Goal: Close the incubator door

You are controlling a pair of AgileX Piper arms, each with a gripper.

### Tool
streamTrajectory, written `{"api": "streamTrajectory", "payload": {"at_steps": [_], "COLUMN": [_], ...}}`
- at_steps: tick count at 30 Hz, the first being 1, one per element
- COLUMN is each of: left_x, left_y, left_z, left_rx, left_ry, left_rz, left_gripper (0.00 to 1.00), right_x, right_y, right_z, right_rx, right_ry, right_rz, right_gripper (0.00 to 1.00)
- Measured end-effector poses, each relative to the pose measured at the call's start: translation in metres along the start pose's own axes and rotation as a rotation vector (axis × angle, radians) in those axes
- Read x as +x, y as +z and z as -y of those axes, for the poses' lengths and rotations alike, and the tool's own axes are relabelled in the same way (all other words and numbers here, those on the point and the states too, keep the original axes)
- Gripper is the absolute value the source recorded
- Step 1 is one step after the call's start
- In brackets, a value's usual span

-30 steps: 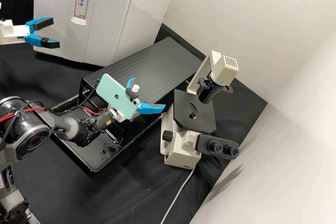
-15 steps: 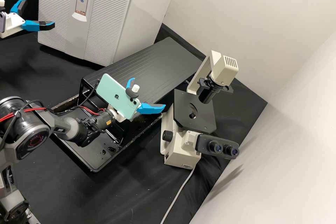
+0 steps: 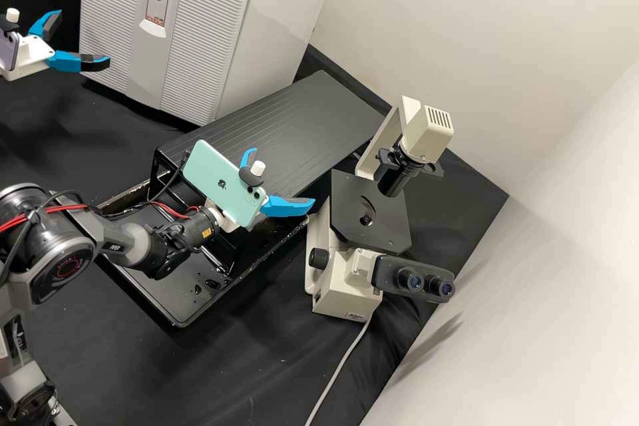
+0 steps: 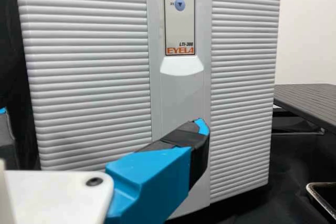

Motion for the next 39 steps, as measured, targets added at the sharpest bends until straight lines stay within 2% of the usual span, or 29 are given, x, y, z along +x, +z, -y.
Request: {"api": "streamTrajectory", "payload": {"at_steps": [6,12,23,32,36,39], "left_x": [0.011,0.029,0.056,0.069,0.078,0.085], "left_y": [-0.011,-0.023,-0.049,-0.068,-0.070,-0.070], "left_z": [0.002,0.002,-0.006,-0.005,-0.002,-0.007], "left_rx": [0.003,-0.023,-0.007,0.001,-0.004,-0.007], "left_ry": [0.006,0.025,0.084,0.100,0.108,0.126], "left_rz": [-0.042,-0.065,-0.120,-0.165,-0.170,-0.169], "left_gripper": [1.00,1.00,1.00,1.00,1.00,1.00], "right_x": [0.000,0.000,0.000,0.000,0.000,0.000], "right_y": [0.000,0.000,0.000,0.000,0.000,0.000], "right_z": [0.000,0.000,0.000,0.000,0.000,0.000], "right_rx": [0.000,0.000,0.000,0.000,0.000,0.000], "right_ry": [0.000,0.000,0.000,0.000,0.000,0.000], "right_rz": [0.000,0.000,0.000,0.000,0.000,0.000], "right_gripper": [1.00,1.00,1.00,1.00,1.00,1.00]}}
